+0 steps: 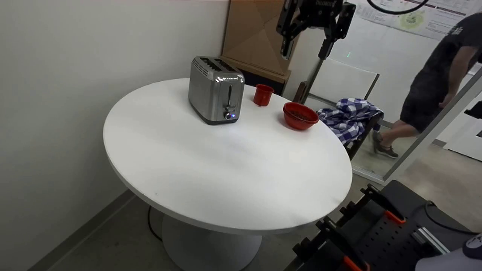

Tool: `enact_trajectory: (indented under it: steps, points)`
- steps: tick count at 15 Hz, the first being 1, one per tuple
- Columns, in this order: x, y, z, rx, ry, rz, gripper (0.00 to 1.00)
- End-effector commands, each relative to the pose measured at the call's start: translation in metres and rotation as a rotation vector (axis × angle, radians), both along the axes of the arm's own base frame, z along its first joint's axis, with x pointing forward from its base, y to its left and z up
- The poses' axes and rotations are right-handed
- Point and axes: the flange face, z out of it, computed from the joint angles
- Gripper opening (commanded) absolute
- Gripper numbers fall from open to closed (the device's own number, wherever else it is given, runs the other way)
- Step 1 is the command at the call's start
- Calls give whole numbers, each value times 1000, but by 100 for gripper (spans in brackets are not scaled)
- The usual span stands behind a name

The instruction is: Press a button on the toaster

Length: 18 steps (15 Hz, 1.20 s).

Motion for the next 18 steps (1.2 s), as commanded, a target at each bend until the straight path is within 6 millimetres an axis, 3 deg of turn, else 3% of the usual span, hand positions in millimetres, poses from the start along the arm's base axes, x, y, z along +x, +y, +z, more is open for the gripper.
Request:
enact_trajectory:
  steps: [1, 6, 12, 18]
  points:
    - [18, -37, -37, -37, 22, 59, 100]
    - [41, -62, -95, -60, 72, 146, 100]
    - [68, -63, -156, -136, -21, 261, 100]
    - [85, -67, -198, -190, -118, 295, 100]
